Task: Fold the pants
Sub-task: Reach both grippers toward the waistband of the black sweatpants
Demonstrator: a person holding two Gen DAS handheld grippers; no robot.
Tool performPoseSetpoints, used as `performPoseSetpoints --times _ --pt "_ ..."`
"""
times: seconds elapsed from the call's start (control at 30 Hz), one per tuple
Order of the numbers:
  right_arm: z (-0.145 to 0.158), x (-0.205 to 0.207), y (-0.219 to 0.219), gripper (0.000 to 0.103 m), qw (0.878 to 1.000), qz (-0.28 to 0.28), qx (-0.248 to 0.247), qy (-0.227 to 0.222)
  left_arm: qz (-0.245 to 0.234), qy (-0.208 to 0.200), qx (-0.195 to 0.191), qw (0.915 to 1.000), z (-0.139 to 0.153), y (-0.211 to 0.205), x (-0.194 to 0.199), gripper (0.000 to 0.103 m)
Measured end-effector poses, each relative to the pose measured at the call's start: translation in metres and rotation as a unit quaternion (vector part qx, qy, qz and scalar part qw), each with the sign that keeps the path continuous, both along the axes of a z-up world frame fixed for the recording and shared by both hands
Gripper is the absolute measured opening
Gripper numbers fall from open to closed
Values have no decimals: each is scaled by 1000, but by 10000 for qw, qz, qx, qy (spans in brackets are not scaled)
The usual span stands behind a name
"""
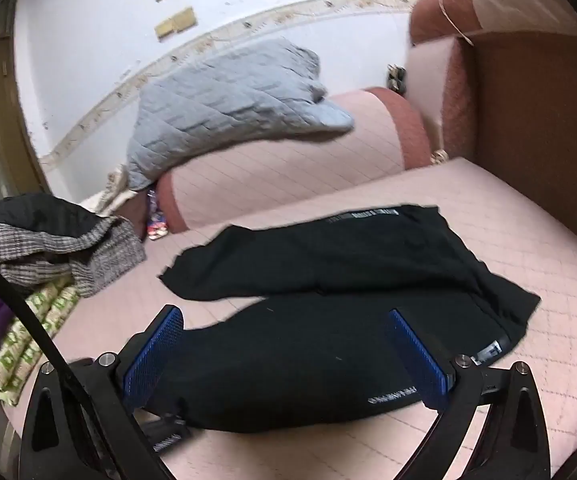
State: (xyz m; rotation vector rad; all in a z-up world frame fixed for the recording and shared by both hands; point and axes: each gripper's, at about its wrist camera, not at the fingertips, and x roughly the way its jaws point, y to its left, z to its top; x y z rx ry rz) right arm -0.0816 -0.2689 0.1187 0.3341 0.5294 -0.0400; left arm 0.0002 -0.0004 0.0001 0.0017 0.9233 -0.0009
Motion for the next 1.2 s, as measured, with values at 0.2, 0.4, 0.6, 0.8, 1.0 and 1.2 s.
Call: performPoseSetpoints --times 0.2,0.4,0.6,0.8,1.0,1.2 --pt "11 -4 28 103 9997 216 -2 -84 -7 -41 12 10000 3 0 2 103" --pt "10 -11 35 103 9979 348 522 -157 -6 19 -4 10000 2 1 -1 103" --pt "-20 -11 33 103 9865 497 1531 308 -7 23 -9 10000 1 2 1 103" --pt "-54 7 25 103 9675 659 2221 1012 -9 -10 8 10000 1 2 1 103" --pt "-63 13 24 102 9770 885 1376 1366 -9 -30 9 10000 1 2 0 103" --pt "-87 17 7 86 9608 853 1876 1853 2 26 55 10000 1 0 2 103"
